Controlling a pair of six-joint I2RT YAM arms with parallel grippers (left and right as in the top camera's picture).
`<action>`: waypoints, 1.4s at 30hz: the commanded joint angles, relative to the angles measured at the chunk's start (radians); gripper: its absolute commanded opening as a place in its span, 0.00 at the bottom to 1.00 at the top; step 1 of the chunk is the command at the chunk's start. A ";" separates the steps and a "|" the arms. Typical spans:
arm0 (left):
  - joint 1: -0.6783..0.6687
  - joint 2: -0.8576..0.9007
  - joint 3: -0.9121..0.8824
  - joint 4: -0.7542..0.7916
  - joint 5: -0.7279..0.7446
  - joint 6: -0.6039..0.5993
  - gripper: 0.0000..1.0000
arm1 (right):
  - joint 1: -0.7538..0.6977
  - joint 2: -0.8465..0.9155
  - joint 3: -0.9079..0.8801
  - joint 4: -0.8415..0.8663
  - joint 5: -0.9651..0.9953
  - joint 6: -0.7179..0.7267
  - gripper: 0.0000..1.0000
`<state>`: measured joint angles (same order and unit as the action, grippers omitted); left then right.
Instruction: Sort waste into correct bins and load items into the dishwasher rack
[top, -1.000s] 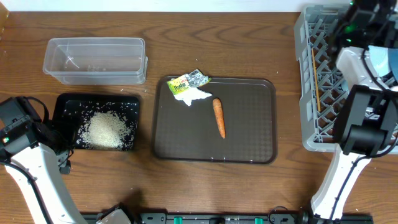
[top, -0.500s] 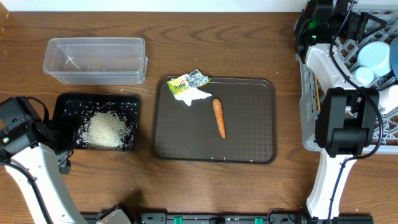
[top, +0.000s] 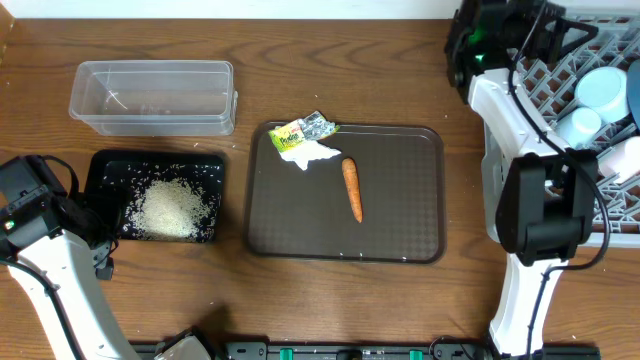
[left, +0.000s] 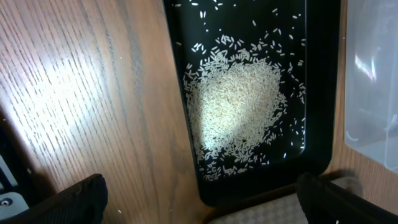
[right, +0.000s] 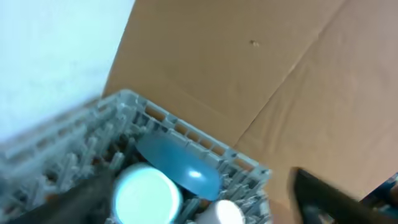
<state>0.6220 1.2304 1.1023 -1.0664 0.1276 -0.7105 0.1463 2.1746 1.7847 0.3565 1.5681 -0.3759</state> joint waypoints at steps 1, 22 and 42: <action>0.006 -0.007 0.014 -0.002 -0.008 -0.009 1.00 | -0.003 -0.030 -0.001 -0.002 -0.004 0.197 0.50; 0.006 -0.007 0.014 -0.002 -0.009 -0.009 1.00 | -0.113 -0.281 -0.001 -0.523 -2.444 0.724 0.99; 0.006 -0.007 0.014 -0.003 -0.009 -0.009 1.00 | 0.291 -0.288 -0.001 -1.206 -1.687 0.584 0.99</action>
<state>0.6220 1.2285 1.1023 -1.0660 0.1276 -0.7105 0.3576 1.8805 1.7836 -0.8371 -0.4767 0.2367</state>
